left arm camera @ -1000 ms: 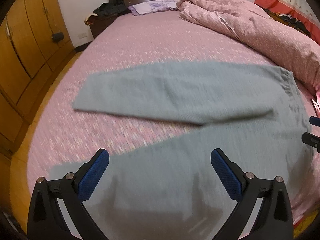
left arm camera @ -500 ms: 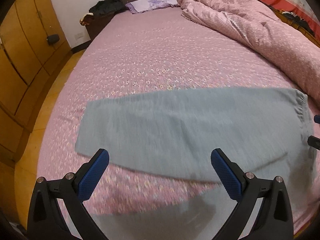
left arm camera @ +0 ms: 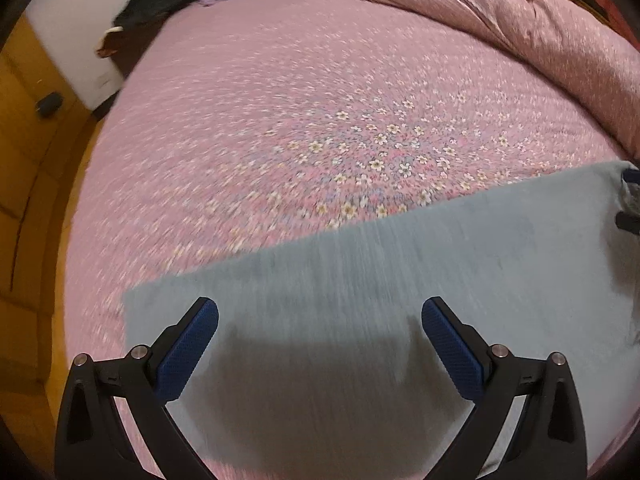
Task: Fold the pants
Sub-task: 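Move both grippers to the pants edge and close them on the fabric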
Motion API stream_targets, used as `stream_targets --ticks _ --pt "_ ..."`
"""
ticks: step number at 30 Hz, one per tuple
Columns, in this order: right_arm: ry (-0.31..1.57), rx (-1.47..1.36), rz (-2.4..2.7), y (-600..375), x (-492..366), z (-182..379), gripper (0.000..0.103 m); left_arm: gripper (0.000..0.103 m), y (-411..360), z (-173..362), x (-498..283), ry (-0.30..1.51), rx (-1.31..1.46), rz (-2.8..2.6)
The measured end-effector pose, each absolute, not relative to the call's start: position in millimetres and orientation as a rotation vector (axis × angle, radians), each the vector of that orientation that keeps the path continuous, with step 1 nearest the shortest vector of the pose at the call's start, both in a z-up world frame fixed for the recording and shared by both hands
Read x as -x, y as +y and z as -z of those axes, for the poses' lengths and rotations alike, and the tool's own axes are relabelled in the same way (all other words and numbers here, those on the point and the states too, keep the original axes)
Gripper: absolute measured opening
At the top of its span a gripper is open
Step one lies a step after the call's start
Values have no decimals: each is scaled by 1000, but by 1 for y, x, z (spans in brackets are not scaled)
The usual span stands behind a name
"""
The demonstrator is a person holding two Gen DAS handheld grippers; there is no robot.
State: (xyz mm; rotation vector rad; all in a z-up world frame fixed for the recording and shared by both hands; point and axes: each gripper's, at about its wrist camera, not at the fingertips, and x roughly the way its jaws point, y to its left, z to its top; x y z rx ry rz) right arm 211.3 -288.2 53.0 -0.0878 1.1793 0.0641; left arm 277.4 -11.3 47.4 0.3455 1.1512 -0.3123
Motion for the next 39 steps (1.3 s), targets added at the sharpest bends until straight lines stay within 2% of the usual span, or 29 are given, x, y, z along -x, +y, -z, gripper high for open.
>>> stream_targets --ticks 9,15,22,24,26,28,29,31,32,33,34,35,36,37,39 --pt "1287 117 -89 -286 -245 -14 103 99 -21 -15 -314 1198 -489 426" --pt "1264 95 -119 -290 -248 -7 103 100 -11 -3 -327 1260 -372 496" --pt "1238 85 -92 -294 -242 -5 103 100 -13 -1 -322 1246 -382 510" --pt "1229 97 -117 -290 -247 -6 103 98 -14 -3 -326 1250 -386 505" --pt "1230 110 -131 -286 -252 -8 101 92 -20 -2 -326 1248 -380 500" --pt "1228 110 -147 -284 -254 -11 87 75 -24 -7 -320 1237 -382 514" --pt "1219 119 -160 -279 -251 -14 83 69 -23 -9 -315 1231 -386 522" --pt "1209 133 -175 -274 -248 -19 59 48 -29 -13 -308 1219 -401 530" --pt "1205 144 -193 -270 -246 -22 51 42 -33 -15 -305 1214 -404 532" --pt "1203 151 -198 -267 -245 -25 40 29 -36 -17 -304 1208 -399 530" --pt "1203 160 -198 -263 -244 -26 30 19 -39 -18 -302 1204 -394 519" --pt "1200 172 -199 -261 -243 -28 25 16 -41 -18 -300 1196 -397 499" --pt "1196 178 -214 -258 -242 -29 12 8 -42 -19 -299 1188 -403 481" --pt "1194 182 -215 -255 -241 -31 10 0 -43 -21 -297 1184 -403 467" --pt "1183 191 -211 -253 -240 -35 7 0 -43 -29 -293 1180 -358 440"
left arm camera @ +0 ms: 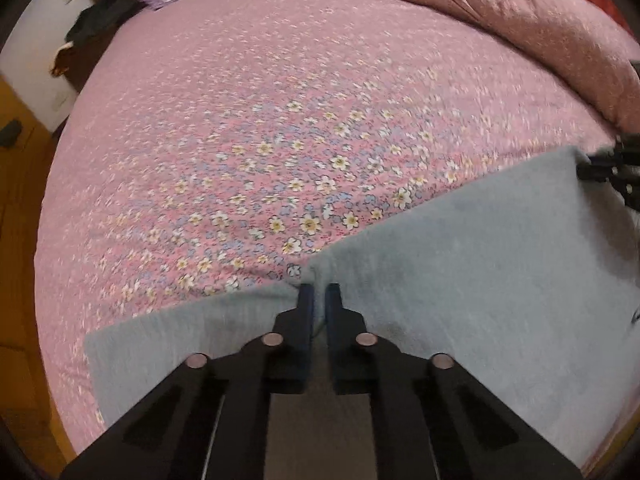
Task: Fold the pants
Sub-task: 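Move both grippers to the pants edge and close them on the fabric, then lift the held pants edge with both grippers and fold it over the pants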
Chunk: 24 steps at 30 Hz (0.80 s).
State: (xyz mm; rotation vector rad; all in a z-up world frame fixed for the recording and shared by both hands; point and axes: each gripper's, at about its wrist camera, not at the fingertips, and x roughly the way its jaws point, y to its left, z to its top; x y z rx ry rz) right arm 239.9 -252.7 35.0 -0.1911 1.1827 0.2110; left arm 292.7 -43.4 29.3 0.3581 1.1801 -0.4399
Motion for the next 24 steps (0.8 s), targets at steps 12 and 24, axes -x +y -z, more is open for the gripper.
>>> stream_targets --ticks 12,24 --pt "1052 112 -252 -261 -193 -93 5 0 -27 -107 -246 1046 -289 373" --pt "943 93 -288 -241 -115 -136 5 0 12 -151 -150 935 -216 319"
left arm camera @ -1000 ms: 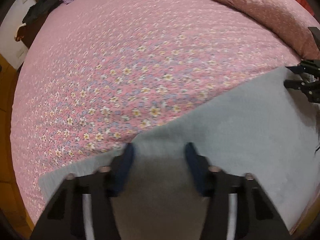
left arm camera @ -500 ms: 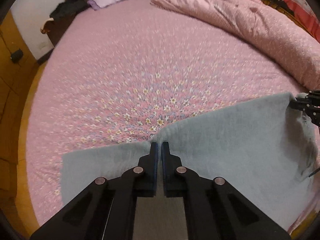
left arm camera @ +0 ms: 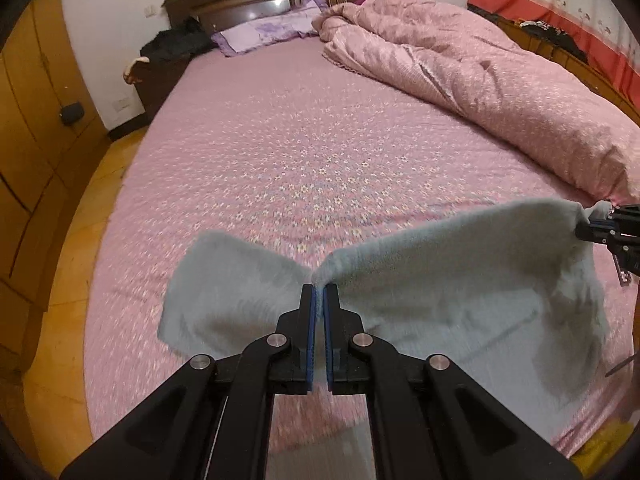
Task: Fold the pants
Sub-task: 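Lift the held pants edge with both grippers and fold it over the pants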
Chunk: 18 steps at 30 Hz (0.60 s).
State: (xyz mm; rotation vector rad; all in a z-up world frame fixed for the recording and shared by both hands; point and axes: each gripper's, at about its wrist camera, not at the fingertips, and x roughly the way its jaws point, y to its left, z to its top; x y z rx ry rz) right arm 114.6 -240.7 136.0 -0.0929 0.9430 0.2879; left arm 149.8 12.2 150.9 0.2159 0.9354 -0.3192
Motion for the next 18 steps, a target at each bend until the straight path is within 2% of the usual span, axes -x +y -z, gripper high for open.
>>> stream_targets --ticks 10,18 --pt "941 70 -306 -232 -40 -133 5 0 25 -142 -72 914 -184 285" --pt "984 50 -331 -225 7 -108 5 0 33 -114 -15 932 -139 250"
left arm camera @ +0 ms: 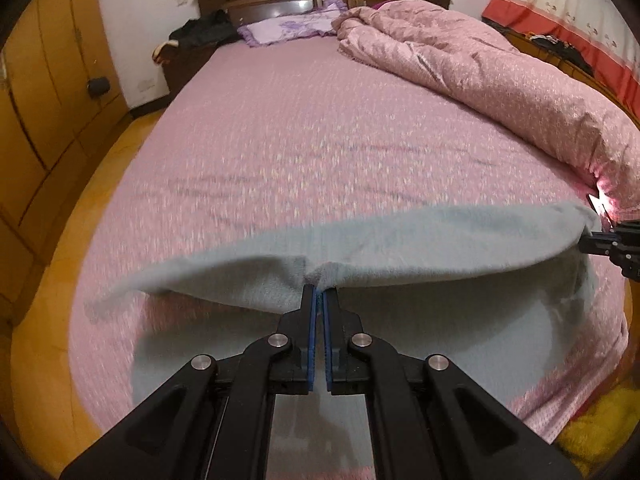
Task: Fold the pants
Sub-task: 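Lift the held pants edge with both grippers and fold it over the pants, then lower the folded edge onto the pants and open both grippers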
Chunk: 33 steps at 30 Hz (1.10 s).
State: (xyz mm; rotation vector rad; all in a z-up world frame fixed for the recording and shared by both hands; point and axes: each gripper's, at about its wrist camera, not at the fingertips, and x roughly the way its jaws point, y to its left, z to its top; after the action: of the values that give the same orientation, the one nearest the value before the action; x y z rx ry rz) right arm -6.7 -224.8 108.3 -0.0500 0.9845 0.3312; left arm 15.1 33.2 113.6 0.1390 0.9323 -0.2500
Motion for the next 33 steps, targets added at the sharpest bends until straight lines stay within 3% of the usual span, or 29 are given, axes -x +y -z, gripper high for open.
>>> stream_targets --ticks 14,23,29,32,33 --pt "1100 -1 -342 -221 36 -55 6 0 48 -37 23 1076 -26 203" --pt "1152 -82 -313 -228 35 -27 8 0 64 -25 33 1079 93 176" --pt "1153 -114 -319 -231 37 -26 14 2 79 -36 38 1083 204 130" --pt "1157 -128 -322 -233 41 -30 23 10 96 -46 38 1047 310 100" --pt "1158 -135 -322 -234 44 -34 31 12 103 -49 37 1035 349 84"
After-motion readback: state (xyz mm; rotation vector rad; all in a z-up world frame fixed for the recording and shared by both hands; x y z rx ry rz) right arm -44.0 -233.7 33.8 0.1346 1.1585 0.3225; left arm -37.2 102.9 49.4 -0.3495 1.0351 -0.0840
